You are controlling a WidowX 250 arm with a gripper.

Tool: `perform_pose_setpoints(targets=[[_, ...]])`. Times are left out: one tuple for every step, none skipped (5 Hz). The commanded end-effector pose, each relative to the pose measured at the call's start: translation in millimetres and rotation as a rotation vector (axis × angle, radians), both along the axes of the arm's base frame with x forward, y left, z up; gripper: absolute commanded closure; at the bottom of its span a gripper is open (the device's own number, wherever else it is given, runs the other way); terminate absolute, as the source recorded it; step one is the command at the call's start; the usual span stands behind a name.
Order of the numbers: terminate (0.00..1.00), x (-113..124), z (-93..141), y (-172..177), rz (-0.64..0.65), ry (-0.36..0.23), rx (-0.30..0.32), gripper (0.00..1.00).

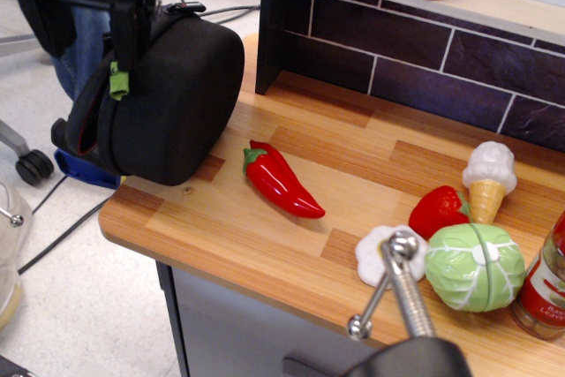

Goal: Zip zipper bag

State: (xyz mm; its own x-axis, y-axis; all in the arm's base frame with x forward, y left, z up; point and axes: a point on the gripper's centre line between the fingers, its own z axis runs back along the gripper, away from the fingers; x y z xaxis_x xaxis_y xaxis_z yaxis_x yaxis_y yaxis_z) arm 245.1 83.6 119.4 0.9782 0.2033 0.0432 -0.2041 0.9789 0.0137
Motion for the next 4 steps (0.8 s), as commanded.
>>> perform_pose_setpoints(targets=[[0.0, 2.2, -3.2, -10.5, 0.026, -0.074, 0.035, 0.0], [0.0, 2.9, -4.8, -16.6, 0.043, -0.075, 0.028, 0.0], [0.0, 6.0, -7.0, -17.8, 0.066, -0.081, 0.034, 1.0], [0.0, 6.5, -6.0, -13.8, 0.072, -0.072, 0.04, 1.0]])
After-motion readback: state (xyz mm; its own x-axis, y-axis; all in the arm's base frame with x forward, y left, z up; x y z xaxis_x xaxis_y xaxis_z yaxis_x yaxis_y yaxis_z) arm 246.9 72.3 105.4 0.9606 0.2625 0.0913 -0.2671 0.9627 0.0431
